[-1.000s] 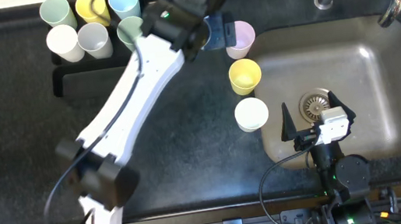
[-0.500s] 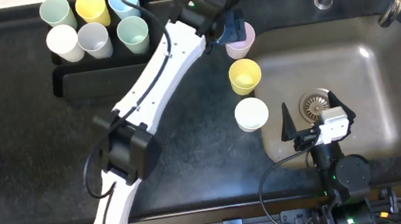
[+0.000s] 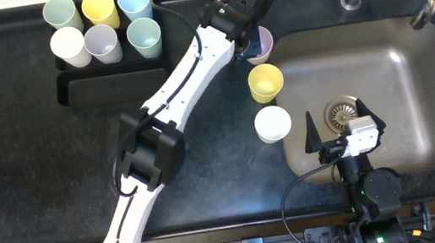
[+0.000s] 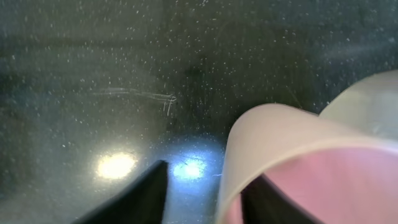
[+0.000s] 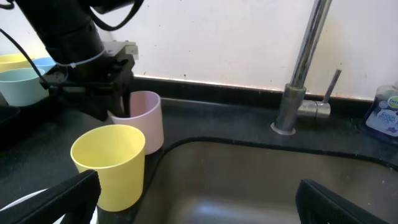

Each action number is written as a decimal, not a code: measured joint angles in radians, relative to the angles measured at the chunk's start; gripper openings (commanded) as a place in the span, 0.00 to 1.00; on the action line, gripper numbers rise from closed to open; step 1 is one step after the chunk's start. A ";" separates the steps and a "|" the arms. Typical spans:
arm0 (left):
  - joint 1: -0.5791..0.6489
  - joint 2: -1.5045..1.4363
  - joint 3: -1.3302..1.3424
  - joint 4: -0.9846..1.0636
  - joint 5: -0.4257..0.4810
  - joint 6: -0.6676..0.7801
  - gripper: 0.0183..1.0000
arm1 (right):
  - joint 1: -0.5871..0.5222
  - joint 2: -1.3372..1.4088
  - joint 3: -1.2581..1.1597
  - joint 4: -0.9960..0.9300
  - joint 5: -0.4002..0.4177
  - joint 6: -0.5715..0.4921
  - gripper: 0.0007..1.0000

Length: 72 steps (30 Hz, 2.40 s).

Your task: Store Cups

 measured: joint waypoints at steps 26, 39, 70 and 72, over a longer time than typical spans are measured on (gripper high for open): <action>0.269 -0.756 -0.439 -0.003 -0.130 0.092 0.01 | 0.000 0.000 0.000 0.000 0.000 0.000 1.00; 0.723 -0.938 -0.748 -0.031 -0.129 0.169 0.02 | 0.000 0.000 0.000 0.000 0.000 0.000 1.00; 0.838 -0.687 -0.909 0.224 -0.029 0.256 0.02 | 0.000 0.000 0.000 0.000 0.000 0.000 0.99; 0.838 -0.674 -0.909 0.240 -0.029 0.255 0.02 | 0.000 0.000 0.000 0.000 0.000 0.000 1.00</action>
